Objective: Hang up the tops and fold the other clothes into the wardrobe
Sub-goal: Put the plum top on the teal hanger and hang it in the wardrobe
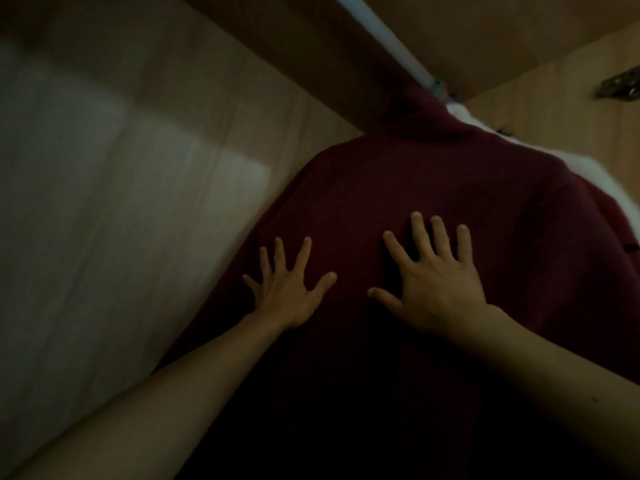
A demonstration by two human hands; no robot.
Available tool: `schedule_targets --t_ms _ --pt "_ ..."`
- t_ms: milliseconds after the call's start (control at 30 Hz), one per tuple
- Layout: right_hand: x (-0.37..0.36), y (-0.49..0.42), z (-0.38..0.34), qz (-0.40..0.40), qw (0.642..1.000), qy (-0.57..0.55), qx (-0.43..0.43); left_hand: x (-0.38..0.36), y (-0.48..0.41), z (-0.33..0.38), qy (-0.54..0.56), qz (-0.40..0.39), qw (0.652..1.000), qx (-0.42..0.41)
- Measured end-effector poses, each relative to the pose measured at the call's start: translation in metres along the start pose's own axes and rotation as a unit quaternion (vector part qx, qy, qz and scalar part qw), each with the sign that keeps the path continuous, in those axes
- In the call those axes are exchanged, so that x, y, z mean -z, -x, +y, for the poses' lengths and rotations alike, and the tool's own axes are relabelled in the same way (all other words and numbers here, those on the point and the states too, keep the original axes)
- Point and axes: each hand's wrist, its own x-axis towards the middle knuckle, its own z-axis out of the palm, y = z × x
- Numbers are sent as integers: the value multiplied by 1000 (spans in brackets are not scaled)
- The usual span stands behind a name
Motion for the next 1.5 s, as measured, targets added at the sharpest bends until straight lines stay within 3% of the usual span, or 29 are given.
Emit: schedule_targets --t_ms 167,500,800,967,1233,1500 --pt "-25 4 -9 -17 999 44 2 -14 -1 -13 77 -7 996 35" --pt "-45 1 -1 -26 996 84 3 -51 -10 10 221 -133 966 32" --pt "-20 34 -18 -42 998 26 26 -29 40 -13 146 -134 980 3" --pt "1 58 -32 -13 999 -10 43 0 76 -17 102 -125 986 -45" --pt "26 92 -45 -8 995 -73 65 47 129 -5 -6 -94 993 -76" --pt "53 127 -11 34 988 -139 52 114 175 38 -97 -66 991 -64"
